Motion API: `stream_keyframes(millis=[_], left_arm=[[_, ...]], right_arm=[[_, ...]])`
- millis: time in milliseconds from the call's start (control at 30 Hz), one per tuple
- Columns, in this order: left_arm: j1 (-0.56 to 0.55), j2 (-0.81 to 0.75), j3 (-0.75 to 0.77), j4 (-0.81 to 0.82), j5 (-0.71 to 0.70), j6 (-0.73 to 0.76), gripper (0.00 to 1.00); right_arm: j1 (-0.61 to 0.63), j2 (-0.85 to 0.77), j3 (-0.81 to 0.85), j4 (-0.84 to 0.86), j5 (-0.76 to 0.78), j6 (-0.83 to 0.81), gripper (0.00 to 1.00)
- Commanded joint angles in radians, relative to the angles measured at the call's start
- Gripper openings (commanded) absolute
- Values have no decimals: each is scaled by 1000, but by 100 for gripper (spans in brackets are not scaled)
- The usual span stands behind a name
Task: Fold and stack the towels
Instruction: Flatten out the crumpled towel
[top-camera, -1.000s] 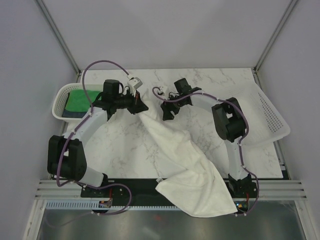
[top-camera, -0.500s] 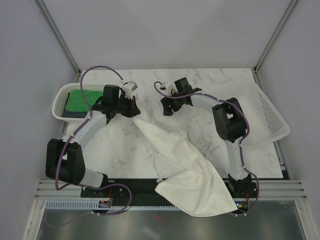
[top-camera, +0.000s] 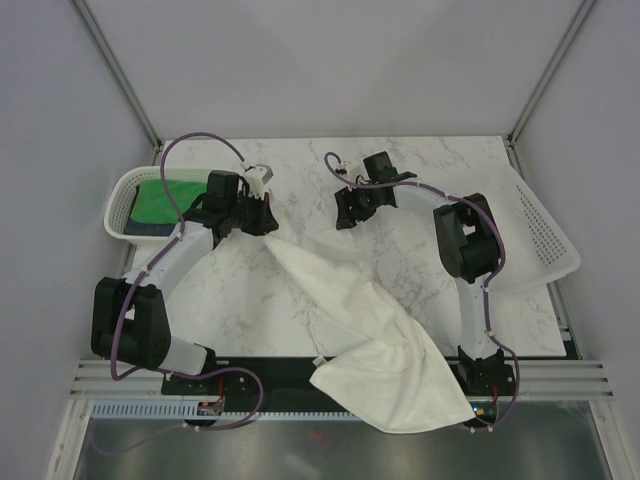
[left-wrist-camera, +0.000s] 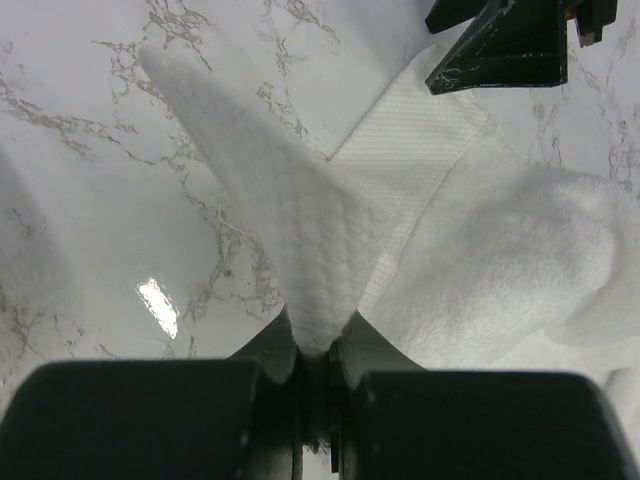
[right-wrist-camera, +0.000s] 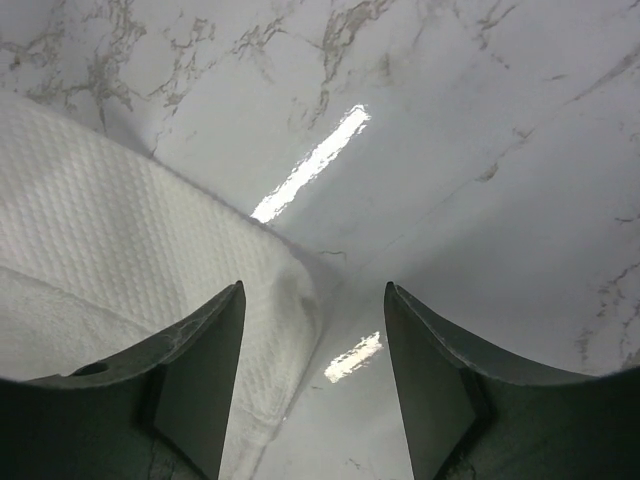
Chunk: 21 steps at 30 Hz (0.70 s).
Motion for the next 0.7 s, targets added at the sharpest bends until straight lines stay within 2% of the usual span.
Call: stream_keyframes(millis=[0,267,367,400,433,500,533,567,600,667], left_arm=[[2,-6,9,14,-10,-26,2],[-3,2,10,21,-10,-49,2],[-6,10,12,26,-10,-68,2],[-6,19,15,29,-8,-86,2],[-8,22,15,33,-10,-97,2],[-12,31,21,38,-36,-149,5],[-14,46,26,38,-50,-170,7],[-21,56,32,30,-59,-192,11],[-27,63,52,20,-79,-235,19],[-50,86,72,-2,-123,-291,28]], right_arm=[[14,-12,-27,-54,-76,5,65],[37,-17,-50,-46,-65,9,60],[36,-11,-56,-37,-41,23,54],[37,-9,-58,-32,-21,31,50],[36,-20,-59,-31,4,35,31],[27,-48,-70,-34,97,52,5],[11,-108,-94,-35,145,75,0],[2,-149,-111,-35,207,78,0],[-6,-190,-127,-37,243,80,0],[-30,-291,-147,-72,315,85,0]])
